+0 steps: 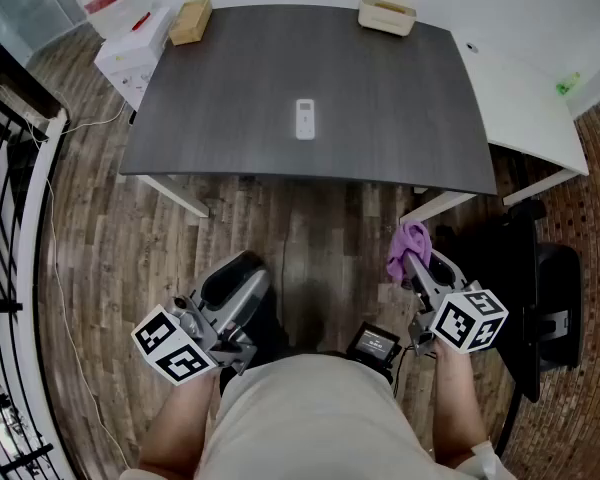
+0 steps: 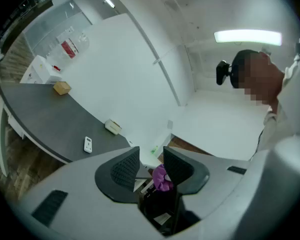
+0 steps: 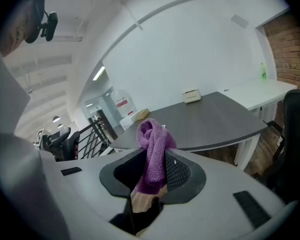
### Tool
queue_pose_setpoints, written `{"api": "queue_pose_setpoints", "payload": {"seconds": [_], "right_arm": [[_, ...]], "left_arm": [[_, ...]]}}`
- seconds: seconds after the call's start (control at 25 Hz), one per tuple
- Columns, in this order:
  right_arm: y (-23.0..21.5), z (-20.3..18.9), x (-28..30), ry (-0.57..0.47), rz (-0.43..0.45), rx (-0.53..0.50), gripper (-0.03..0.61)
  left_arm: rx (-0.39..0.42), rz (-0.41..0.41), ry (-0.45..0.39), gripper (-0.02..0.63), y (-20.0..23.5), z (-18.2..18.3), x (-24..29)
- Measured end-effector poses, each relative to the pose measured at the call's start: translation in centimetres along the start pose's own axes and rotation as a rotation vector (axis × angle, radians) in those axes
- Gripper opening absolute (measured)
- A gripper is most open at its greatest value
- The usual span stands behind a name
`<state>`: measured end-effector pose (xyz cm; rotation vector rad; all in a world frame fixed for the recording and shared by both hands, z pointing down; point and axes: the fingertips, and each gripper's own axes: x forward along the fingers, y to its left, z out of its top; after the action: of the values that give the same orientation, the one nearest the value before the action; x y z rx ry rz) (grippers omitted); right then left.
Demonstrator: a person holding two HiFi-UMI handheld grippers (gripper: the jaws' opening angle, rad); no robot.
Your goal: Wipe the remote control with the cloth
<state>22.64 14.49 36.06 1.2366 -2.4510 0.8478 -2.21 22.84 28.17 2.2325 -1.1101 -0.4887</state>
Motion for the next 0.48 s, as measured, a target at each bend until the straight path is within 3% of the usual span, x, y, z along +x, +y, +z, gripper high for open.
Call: {"api": "queue_pose_setpoints", "payload": {"seconds": [0.12, 0.28, 0.4, 0.48], "right_arm": [[-0.4, 0.9, 3.5, 0.011, -0.005, -0.020, 0.103], [-1.1, 2.0, 8.4, 0.050, -0.044, -0.064, 0.103], [-1.9, 3.3, 12.3, 0.111, -0.097, -0.136, 0.103], [-2.1, 3.9, 15.2, 0.162, -0.117, -0.208, 0.103]], "left_arm": [[0.080, 0.000, 0.053, 0.130, 3.5, 0.7, 2.7], [0.192, 0.047, 0.188, 0.130, 9.8, 0.9, 6.8], [0.250, 0.069, 0.296, 0.135, 14.9, 0.8, 10.2], [0.283, 0.073, 0.371, 0.179, 17.9, 0.6, 12.4]]}}
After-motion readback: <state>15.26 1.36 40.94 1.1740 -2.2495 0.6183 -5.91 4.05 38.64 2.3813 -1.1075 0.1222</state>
